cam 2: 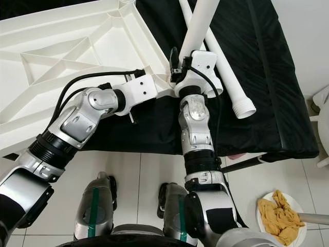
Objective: Building children table
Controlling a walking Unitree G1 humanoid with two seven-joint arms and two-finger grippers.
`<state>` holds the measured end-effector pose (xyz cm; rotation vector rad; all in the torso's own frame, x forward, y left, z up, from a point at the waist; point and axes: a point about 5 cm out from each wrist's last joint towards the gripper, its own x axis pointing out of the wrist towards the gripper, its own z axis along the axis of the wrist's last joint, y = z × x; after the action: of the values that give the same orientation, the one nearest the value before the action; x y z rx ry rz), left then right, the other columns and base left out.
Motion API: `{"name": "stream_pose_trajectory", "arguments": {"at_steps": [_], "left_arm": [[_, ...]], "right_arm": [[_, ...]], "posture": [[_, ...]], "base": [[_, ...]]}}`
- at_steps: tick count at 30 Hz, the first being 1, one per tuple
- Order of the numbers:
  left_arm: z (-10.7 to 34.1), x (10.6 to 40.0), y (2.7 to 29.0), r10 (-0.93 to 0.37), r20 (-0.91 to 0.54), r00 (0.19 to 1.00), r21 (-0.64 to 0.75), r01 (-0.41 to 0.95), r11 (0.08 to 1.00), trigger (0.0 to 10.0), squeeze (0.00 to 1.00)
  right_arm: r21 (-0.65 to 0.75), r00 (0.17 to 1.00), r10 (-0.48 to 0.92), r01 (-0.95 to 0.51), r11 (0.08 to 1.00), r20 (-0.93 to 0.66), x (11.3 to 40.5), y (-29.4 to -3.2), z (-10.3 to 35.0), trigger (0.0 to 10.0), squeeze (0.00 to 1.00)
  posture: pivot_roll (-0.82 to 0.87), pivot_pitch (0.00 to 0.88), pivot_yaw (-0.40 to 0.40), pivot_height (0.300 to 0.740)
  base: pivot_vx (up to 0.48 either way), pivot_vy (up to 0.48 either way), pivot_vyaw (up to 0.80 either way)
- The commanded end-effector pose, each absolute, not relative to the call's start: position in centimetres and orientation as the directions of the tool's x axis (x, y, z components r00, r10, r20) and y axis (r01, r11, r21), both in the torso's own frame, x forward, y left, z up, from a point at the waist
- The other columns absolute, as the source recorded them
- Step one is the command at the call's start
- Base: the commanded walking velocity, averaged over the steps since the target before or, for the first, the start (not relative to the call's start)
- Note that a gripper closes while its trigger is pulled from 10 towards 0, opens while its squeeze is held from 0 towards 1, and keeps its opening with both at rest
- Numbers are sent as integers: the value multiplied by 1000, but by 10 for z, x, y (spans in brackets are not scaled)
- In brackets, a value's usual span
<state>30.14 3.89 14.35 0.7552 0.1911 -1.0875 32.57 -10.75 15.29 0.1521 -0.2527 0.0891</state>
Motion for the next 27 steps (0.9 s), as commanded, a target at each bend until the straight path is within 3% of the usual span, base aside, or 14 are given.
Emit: {"name": "stream_pose_trajectory", "arguments": {"at_steps": [1,7,8,11,12,23,24,25,26,27], "left_arm": [[145,294,28,-762,-480,435,467,862,198,10000,0],[145,294,28,-759,-479,441,470,859,203,10000,0],[145,294,29,-759,-478,442,470,859,204,10000,0],[145,294,29,-759,-478,442,470,859,204,10000,0],[145,294,29,-758,-477,445,470,858,207,10000,0],[147,296,28,-758,-470,451,472,855,216,10000,0],[147,297,28,-758,-469,453,473,854,217,10000,0],[147,297,28,-758,-469,453,473,854,217,10000,0],[147,297,29,-758,-469,454,472,854,219,10000,0],[147,297,29,-758,-469,454,472,854,219,10000,0]], "right_arm": [[154,980,61,-91,984,189,322,-104,140,10000,0],[153,981,53,-82,985,185,321,-101,142,10000,0],[161,982,50,-80,984,183,321,-102,142,10000,169],[161,982,50,-80,984,183,321,-102,142,10000,169],[171,982,49,-81,982,184,320,-104,143,10000,1000],[145,972,122,-153,978,202,316,-113,142,10000,1000],[122,965,147,-177,977,216,316,-116,144,10000,761],[122,965,147,-177,977,216,316,-116,144,10000,761],[108,960,168,-196,975,225,317,-120,146,10000,0],[108,960,168,-196,975,225,317,-120,146,10000,0]], "posture": [[65,37,-76,740],[66,45,-79,740],[68,48,-80,740],[68,48,-80,740],[68,50,-80,740],[56,51,-78,740],[54,51,-77,740],[54,51,-77,740],[55,50,-78,740],[55,50,-78,740]], "base": [[0,0,0],[0,0,0],[0,0,0],[0,0,0],[0,0,0],[0,0,0],[0,0,0],[0,0,0],[0,0,0],[0,0,0]]}}
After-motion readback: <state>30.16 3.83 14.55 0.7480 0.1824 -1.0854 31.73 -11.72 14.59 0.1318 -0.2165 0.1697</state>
